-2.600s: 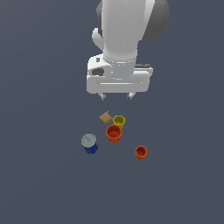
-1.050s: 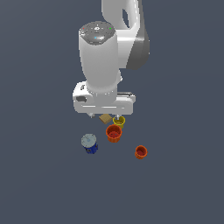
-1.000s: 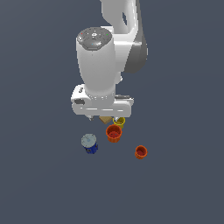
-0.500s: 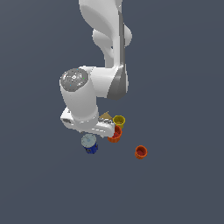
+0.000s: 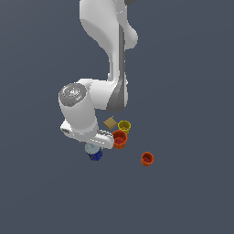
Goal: Pick up a designated object from a clutter of objects.
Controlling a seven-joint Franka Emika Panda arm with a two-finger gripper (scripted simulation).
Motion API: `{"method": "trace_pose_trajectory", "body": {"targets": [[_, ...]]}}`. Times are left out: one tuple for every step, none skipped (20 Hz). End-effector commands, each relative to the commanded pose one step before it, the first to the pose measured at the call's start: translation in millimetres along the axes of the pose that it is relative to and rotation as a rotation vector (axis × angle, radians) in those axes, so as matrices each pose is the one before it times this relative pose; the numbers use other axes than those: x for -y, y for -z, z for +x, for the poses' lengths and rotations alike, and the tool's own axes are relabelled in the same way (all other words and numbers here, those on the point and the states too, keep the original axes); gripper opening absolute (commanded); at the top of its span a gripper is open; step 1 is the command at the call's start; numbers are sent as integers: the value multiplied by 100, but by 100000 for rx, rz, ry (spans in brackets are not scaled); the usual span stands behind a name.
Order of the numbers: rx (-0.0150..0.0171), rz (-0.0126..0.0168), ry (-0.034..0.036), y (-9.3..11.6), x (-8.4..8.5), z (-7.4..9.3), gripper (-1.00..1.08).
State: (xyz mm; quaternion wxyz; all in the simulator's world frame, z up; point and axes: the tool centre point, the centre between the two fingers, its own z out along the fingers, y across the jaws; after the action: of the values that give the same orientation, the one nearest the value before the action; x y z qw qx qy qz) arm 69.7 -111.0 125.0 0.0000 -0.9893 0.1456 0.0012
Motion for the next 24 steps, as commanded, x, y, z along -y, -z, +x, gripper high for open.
{"method": "trace_pose_trajectory", "body": {"targets": [[-75,20,40,-3,32,19,100],[0,0,0,-121,2,-1,100],[0,0,0,-201,4,-2,100],[0,0,0,-281,5,-3,100],[-24,0,-42,-347,-20,-5,100],[0,0,0,-443,7,-8,100],[-34,-1,-60,-502,-29,-11,100],[0,0,0,-598,9,-14,100],[-47,-3,-85,-564,-43,-12,100],[0,0,0,-518,8,-9,100],[0,0,0,-443,8,-2,100],[-36,1,-59,-345,-29,7,100],[0,0,0,-292,7,16,100],[0,0,0,-217,7,27,100],[0,0,0,-139,7,36,100],[0,0,0,-65,5,36,100],[0,0,0,-15,2,16,100],[0,0,0,0,0,0,-100],[0,0,0,0,0,0,-100],[0,0,0,0,0,0,-100],[0,0,0,0,0,0,-100],[0,0,0,0,0,0,-100],[0,0,0,0,0,0,-100],[0,0,0,0,0,0,-100]]}}
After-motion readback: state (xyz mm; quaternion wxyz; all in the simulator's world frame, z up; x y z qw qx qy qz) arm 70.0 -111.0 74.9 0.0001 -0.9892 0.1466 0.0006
